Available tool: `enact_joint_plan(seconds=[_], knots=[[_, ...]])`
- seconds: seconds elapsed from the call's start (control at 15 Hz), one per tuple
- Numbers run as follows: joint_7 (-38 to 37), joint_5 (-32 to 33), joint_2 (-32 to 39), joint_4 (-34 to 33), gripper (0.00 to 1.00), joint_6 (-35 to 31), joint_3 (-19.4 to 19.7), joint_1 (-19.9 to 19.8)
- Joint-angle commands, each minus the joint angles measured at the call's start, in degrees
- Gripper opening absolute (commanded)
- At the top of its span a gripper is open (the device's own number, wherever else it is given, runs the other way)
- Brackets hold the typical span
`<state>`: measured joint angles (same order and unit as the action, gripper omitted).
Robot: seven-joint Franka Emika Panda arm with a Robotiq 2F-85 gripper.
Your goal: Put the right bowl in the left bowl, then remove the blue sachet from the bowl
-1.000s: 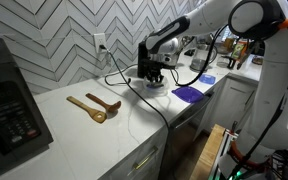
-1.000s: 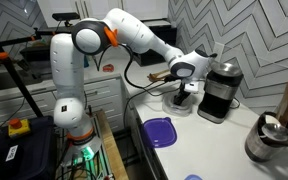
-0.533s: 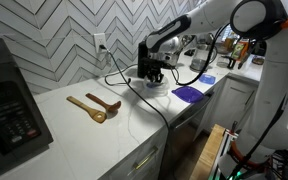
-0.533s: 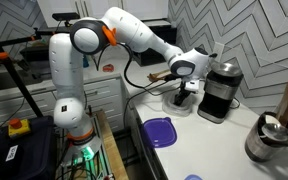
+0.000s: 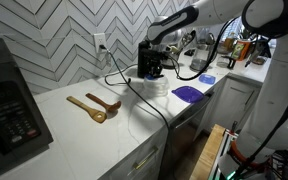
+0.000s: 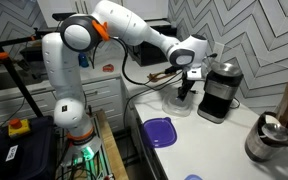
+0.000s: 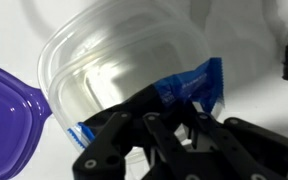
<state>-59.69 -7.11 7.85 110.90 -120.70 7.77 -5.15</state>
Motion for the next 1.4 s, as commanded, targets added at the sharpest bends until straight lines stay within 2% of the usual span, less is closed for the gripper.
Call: enact_joint_plan(seconds=[0.0,0.27,0.8,1.07,1.33], knots=[[-0.2,1.2,-3.9,0.8,0.01,-0.5,-0.2,0.3],[4.2,2.7,-8.1,1.5,0.01,1.4,0.2,-1.0],[29.1,2.5,-12.4,3.8,0.01,7.7,5.4,-7.4],[38.4,2.0,-10.4,4.9,0.01,5.6,8.3,-10.4],[43.0,1.5,-7.5,6.6,0.01,0.0,10.3,-12.4]])
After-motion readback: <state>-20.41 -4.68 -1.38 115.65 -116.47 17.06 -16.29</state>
